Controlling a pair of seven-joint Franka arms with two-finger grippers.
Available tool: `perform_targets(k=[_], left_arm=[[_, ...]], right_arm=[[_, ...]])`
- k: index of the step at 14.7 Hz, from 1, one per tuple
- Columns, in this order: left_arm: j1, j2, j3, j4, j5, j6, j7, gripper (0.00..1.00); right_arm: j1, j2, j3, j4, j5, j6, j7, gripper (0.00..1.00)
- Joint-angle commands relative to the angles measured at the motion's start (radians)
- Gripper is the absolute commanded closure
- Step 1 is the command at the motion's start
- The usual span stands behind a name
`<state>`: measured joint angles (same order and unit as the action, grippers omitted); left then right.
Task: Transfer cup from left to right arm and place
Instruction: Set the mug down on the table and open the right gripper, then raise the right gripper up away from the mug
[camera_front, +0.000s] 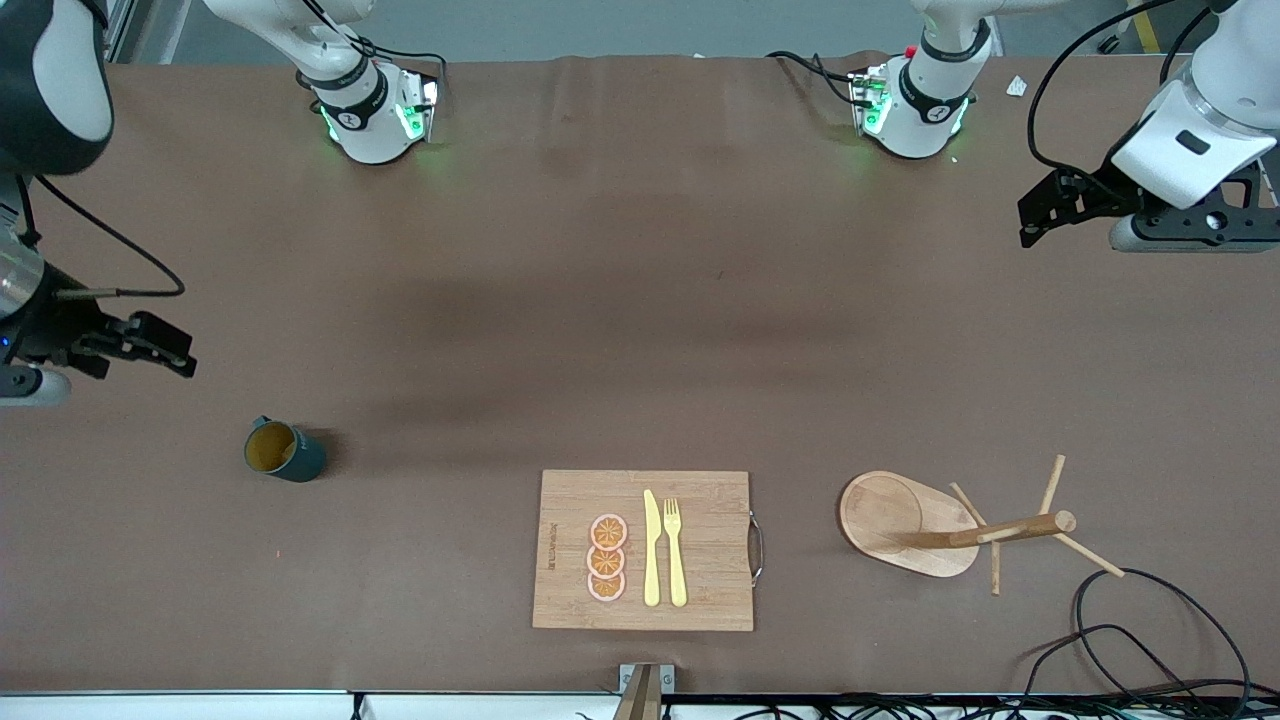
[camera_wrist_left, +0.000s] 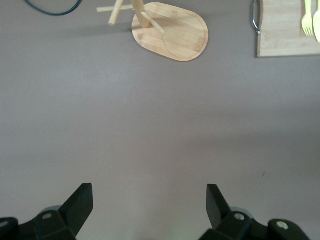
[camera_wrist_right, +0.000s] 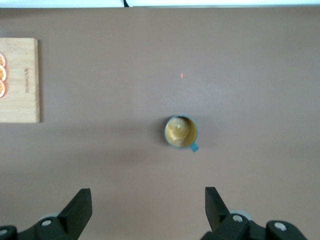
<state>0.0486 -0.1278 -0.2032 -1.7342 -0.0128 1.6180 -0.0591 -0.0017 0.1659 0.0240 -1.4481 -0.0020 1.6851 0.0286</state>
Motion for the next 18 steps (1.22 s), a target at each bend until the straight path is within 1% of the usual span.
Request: perform_targets(k=[1, 3, 7, 18], left_arm=[[0.005, -0.023, 0.001, -0.021, -0.029, 0.013, 0.018, 0.0], [0.005, -0.009, 0.001, 0.004, -0.029, 0.008, 0.01, 0.0], [0.007, 0.007, 0.001, 0.033, -0.033, -0.007, 0.007, 0.0], [0.008, 0.008, 0.001, 0.042, -0.033, -0.007, -0.001, 0.0]], right_arm=[[-0.006, -0.072, 0.001, -0.029, 0.013, -0.038, 0.022, 0.0], [-0.01, -0.104, 0.001, -0.046, 0.013, -0.061, 0.042, 0.0], [-0.023, -0.158, 0.002, -0.116, 0.008, -0.05, 0.042, 0.0], [-0.023, -0.157, 0.001, -0.092, 0.002, -0.053, 0.042, 0.0]])
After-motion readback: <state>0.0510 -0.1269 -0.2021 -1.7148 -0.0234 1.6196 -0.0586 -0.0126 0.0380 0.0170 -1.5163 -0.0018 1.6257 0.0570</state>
